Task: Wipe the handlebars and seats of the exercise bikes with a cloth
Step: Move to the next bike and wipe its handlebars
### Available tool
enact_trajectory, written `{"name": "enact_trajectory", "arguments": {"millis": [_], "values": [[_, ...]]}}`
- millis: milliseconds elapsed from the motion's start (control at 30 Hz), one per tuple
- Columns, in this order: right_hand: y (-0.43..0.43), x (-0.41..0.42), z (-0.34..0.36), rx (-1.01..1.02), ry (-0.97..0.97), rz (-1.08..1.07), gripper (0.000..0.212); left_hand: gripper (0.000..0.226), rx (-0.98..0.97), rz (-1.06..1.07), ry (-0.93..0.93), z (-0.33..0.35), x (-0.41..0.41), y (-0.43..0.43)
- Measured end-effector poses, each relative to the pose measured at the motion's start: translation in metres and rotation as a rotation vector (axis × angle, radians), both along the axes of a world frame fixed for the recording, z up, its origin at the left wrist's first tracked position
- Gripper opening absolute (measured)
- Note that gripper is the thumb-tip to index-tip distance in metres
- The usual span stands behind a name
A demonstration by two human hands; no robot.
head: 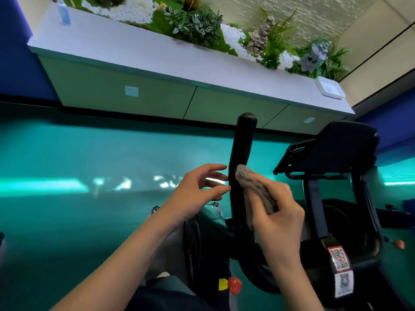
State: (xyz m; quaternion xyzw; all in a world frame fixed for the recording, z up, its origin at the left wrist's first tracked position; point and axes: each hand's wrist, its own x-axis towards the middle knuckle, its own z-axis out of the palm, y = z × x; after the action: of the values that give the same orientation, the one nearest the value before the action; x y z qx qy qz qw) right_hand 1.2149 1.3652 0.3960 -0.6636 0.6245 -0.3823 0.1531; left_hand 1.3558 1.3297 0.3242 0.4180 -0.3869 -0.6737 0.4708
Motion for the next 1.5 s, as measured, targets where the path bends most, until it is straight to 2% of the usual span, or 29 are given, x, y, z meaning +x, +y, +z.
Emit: {"name": "enact_trajectory", "arguments": {"millis": [67, 167, 267, 400, 500, 633, 733, 900, 1000, 1133, 1300, 1500], "values": [[-0.005, 0.003, -0.004, 0.0, -0.204, -0.157, 0.031, 0.039, -0.006, 0.01, -0.009, 0.005, -0.004, -0.002], [-0.016, 0.015, -0.01, 0.004, -0.359, -0.297, 0.026, 0.04, -0.007, 0.032, -0.043, 0.011, -0.008, -0.002], [-0.03, 0.027, -0.011, -0.023, -0.422, -0.355, 0.027, 0.038, -0.002, 0.031, -0.049, 0.014, -0.007, -0.004], [-0.057, 0.042, -0.002, -0.129, -0.413, -0.349, 0.026, 0.035, -0.004, 0.022, -0.077, 0.018, -0.005, -0.008], [-0.084, 0.045, 0.006, -0.139, -0.432, -0.316, 0.023, 0.034, -0.001, 0.005, -0.102, 0.019, -0.003, -0.011], [-0.106, 0.031, 0.006, 0.021, -0.505, -0.164, 0.02, 0.033, -0.003, -0.028, -0.122, 0.021, 0.001, -0.014], [-0.102, 0.021, -0.003, 0.101, -0.494, -0.053, 0.021, 0.032, -0.001, -0.038, -0.133, 0.02, 0.001, -0.017], [-0.083, 0.011, -0.021, 0.165, -0.498, 0.006, 0.022, 0.029, 0.001, -0.046, -0.157, 0.018, 0.0, -0.02], [-0.087, 0.01, -0.022, 0.243, -0.592, 0.019, 0.023, 0.028, -0.009, -0.054, -0.171, 0.018, -0.001, -0.022], [-0.107, 0.01, -0.012, 0.322, -0.819, 0.084, 0.025, 0.028, -0.001, -0.044, -0.18, 0.018, -0.004, -0.023], [-0.096, 0.004, -0.025, 0.336, -0.779, 0.121, 0.023, 0.025, -0.013, -0.024, -0.22, 0.017, -0.004, -0.022], [-0.074, -0.007, -0.036, 0.422, -0.752, 0.17, 0.024, 0.009, 0.006, -0.043, -0.344, 0.015, -0.005, -0.021]]}}
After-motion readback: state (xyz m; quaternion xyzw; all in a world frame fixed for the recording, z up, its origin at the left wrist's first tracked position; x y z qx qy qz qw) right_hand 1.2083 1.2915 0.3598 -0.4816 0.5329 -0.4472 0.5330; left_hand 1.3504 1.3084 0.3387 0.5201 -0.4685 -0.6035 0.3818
